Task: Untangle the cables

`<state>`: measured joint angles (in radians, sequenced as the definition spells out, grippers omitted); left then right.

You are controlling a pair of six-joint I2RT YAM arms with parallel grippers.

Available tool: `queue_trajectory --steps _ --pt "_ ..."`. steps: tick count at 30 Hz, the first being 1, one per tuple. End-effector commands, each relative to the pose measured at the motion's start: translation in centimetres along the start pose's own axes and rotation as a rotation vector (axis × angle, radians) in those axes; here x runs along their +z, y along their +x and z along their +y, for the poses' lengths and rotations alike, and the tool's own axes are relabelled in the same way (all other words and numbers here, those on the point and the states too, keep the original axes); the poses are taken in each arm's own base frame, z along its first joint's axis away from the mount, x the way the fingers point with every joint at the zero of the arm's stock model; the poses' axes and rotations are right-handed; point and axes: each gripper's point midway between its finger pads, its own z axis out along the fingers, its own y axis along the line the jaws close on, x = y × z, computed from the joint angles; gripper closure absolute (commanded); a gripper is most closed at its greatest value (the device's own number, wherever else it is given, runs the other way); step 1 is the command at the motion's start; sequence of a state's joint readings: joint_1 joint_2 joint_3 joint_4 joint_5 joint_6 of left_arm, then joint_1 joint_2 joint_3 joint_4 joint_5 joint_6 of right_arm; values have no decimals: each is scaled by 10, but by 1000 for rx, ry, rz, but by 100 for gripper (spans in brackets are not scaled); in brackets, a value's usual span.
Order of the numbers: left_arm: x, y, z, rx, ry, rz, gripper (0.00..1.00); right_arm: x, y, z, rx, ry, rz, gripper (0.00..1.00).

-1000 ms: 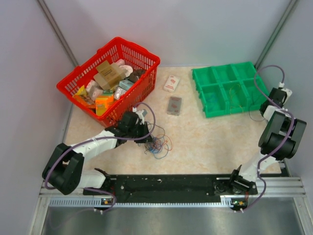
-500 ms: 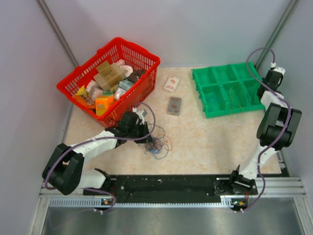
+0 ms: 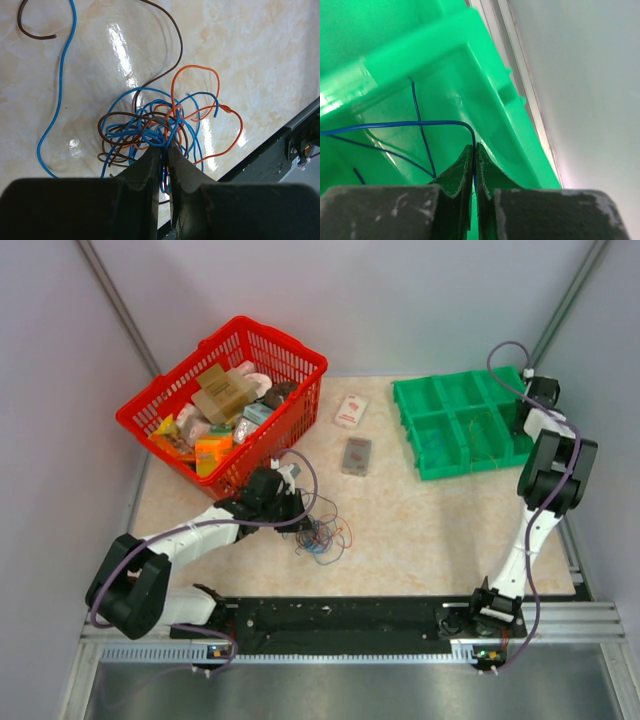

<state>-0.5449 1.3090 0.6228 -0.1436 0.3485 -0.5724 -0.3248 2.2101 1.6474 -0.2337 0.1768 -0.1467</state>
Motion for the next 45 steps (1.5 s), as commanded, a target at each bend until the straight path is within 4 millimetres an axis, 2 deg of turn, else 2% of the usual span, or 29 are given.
queue_trajectory --steps 1,4,7,11,14,18,22,23,24,25,26,28,30,32,34,35,37,39,41,45 --pt "-9 -7 -8 25 26 -37 85 7 -12 12 -43 -7 21 100" --pt "-10 -7 -8 20 28 -40 85 -1 -16 11 -8 45 35 100" --pt "-9 -7 -10 18 38 -41 85 -26 -24 6 70 84 59 83" --pt "-6 -9 -9 15 36 -37 85 -81 -54 2 173 158 16 59" --pt "-7 -12 -13 23 43 -35 85 -116 -66 -7 237 219 29 46" --pt "-13 -14 -21 34 66 -27 85 -163 -60 -20 291 265 55 36" --pt "-16 -14 -25 23 73 -12 84 -210 -48 -3 321 152 -2 35" --pt "-17 -14 -27 20 79 -11 84 -218 -46 7 316 96 -17 36" --pt "-18 -15 -30 21 90 -12 84 -229 -41 27 313 2 -29 37" --pt "-19 -14 -33 18 102 -8 84 -238 -34 58 302 -134 -34 38" --pt "-20 -15 -35 17 108 -9 84 -256 -34 89 289 -276 -67 39" --pt "-21 -17 -37 17 110 -7 84 -302 -18 166 203 -590 -88 41" --pt "-21 -24 -40 9 102 -7 85 -347 20 236 24 -835 -70 42" --pt "-23 -29 -43 -1 93 -13 85 -382 71 286 -166 -1002 -47 43" --pt "-25 -35 -44 -9 79 -30 87 -409 122 317 -322 -1134 -50 43" --pt "-27 -38 -45 -11 75 -43 87 -426 138 335 -338 -1260 -77 43" --pt "-30 -39 -45 -15 72 -59 87 -436 178 352 -305 -1401 -12 43" --pt "-31 -37 -44 -28 68 -65 87 -439 197 360 -250 -1492 12 44" --pt "-34 -32 -45 -39 74 -42 87 -444 199 363 -212 -1543 -5 44" --pt "-36 -23 -44 -38 78 -8 87 -434 197 367 -232 -1513 -36 44"
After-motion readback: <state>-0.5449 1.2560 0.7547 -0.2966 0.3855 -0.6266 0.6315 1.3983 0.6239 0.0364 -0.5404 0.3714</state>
